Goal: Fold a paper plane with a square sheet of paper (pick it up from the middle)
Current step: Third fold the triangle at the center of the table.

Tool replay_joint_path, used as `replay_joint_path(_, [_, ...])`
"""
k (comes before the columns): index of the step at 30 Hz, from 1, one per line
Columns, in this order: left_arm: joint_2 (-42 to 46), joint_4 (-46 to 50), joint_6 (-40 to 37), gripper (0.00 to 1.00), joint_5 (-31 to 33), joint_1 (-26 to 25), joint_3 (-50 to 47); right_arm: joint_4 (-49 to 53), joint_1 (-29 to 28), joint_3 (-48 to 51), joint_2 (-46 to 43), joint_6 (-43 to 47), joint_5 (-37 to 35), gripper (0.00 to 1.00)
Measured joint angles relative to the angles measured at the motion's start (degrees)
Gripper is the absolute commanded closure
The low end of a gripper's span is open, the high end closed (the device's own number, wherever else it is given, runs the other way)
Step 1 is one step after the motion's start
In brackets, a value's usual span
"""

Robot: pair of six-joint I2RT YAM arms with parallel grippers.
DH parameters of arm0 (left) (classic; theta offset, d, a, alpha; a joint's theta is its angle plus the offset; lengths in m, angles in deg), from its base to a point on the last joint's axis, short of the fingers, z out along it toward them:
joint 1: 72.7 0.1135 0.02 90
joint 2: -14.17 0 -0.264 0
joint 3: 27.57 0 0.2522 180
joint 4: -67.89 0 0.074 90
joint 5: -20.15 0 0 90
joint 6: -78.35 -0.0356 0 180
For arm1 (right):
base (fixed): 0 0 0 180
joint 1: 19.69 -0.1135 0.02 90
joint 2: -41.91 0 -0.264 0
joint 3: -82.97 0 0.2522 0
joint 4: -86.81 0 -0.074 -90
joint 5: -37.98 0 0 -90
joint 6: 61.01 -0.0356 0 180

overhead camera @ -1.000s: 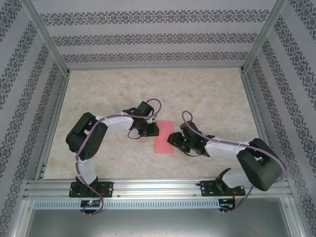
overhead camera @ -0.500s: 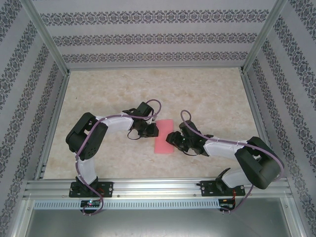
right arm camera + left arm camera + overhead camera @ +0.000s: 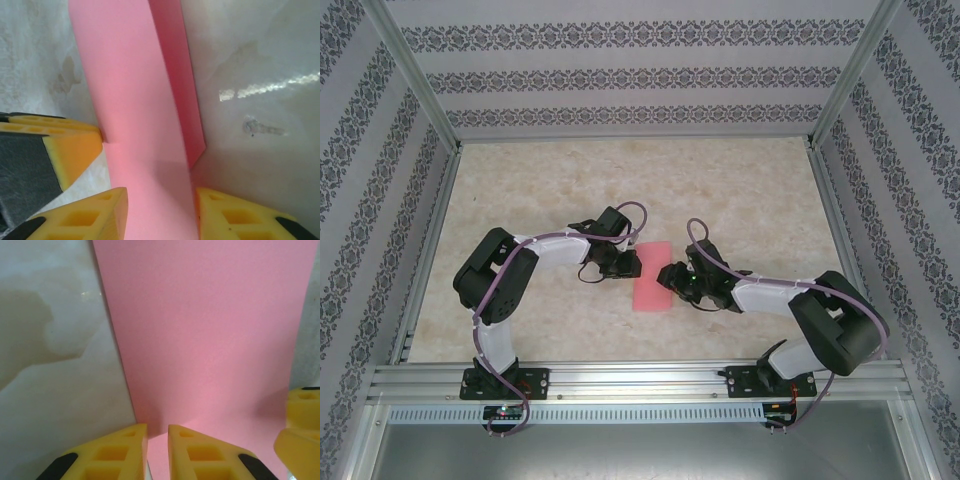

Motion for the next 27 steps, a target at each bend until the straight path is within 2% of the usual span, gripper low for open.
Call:
replay_joint_path(8, [0.00, 0.00, -0.63, 0.79, -0.17, 0.02, -0.11, -2.99, 1.79, -0.35, 2.29, 1.05, 3.06, 0.68])
replay_joint_path(11, [0.00, 0.02, -1.07, 0.78, -0.17, 0.02, -0.11, -3.06, 2.03, -1.09, 3.37, 1.29, 3.63, 0.73])
replay_joint_path(15, [0.04, 0.00, -1.88, 0.72, -0.55, 0.02, -0.11, -3.43, 2.69, -1.55, 4.50, 1.97, 4.31, 0.80])
replay_joint_path(19, [2.03, 0.17, -3.54, 0.57, -0.85, 0.00, -1.09, -3.43, 2.91, -1.77, 5.51, 2.14, 4.46, 0.85])
replay_joint_path(23, [8.50, 1.27, -6.84, 0.50, -0.35, -0.52, -3.10, -3.41, 2.91, -1.99, 5.62, 2.12, 4.66, 0.89])
replay_joint_path(27, [16.96, 1.99, -11.72, 0.48, 3.45, -5.03, -4.87, -2.89, 2.91, -2.51, 5.60, 2.10, 4.85, 0.89])
